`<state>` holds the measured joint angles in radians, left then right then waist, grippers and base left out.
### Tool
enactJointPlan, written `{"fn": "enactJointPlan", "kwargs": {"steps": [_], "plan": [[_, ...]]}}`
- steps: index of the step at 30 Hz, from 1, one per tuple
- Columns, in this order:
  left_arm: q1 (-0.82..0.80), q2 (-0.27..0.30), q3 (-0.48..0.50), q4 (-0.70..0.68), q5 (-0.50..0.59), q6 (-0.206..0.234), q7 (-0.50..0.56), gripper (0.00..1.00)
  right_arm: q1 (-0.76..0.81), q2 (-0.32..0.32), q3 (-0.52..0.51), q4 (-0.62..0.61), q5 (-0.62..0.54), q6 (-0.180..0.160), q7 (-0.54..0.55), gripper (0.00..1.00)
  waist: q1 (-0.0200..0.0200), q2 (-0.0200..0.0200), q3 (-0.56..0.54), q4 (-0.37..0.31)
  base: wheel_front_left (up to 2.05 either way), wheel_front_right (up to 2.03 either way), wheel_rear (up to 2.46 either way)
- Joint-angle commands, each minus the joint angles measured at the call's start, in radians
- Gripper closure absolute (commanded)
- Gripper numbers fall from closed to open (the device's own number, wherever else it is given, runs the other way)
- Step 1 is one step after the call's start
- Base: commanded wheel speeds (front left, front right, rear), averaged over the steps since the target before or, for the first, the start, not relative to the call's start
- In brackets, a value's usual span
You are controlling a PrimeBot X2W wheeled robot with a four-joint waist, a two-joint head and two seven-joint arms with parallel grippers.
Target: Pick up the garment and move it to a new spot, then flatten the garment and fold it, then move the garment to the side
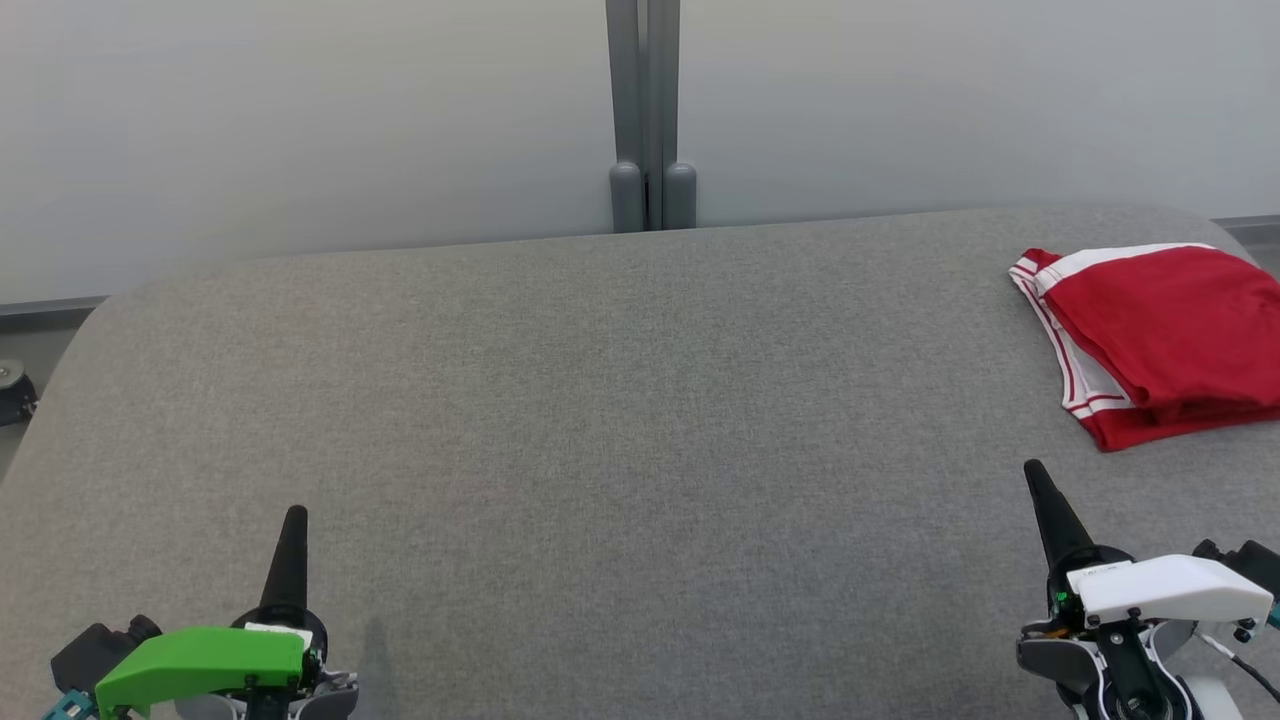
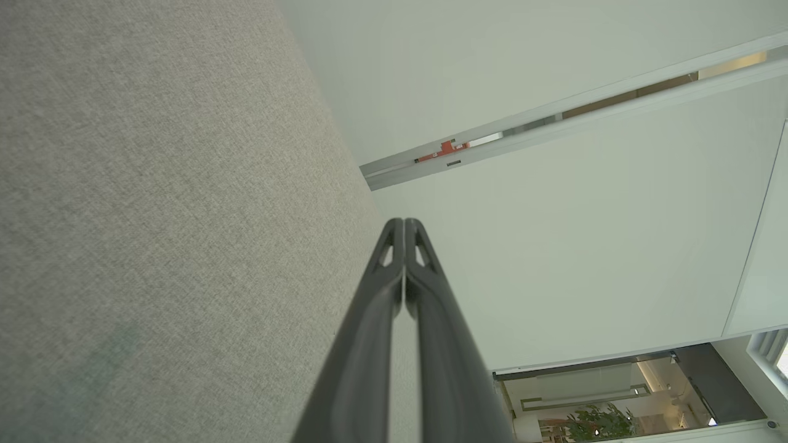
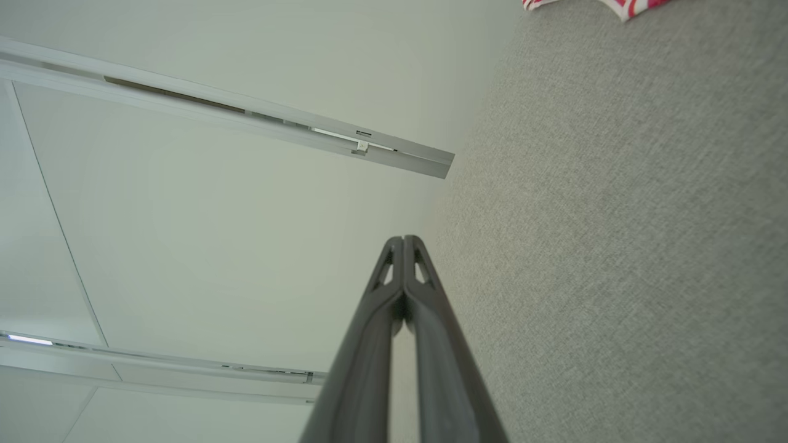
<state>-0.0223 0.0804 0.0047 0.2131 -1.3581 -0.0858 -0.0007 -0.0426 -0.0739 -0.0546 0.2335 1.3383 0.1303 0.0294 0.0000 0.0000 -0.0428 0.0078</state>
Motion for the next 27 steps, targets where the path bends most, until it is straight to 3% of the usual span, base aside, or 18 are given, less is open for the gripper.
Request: {"fn": "enactJointPlan", "kwargs": {"steps": [1, 27], "plan": [[-0.029, 0.008, 0.01, 0.0, -0.027, -0.008, 0.008, 1.0, -0.021, 0.001, -0.007, -0.002, 0.026, 0.001, 0.007, 1.0, 0.0, 0.0, 0.002, 0.0, 0.0, 0.0, 0.0], [-0.077, 0.002, 0.055, 0.023, -0.221, -0.039, 0.063, 1.0, -0.057, 0.013, -0.042, 0.008, 0.215, 0.001, 0.061, 1.0, 0.0, 0.0, 0.033, -0.006, 0.0, 0.0, 0.0]]}}
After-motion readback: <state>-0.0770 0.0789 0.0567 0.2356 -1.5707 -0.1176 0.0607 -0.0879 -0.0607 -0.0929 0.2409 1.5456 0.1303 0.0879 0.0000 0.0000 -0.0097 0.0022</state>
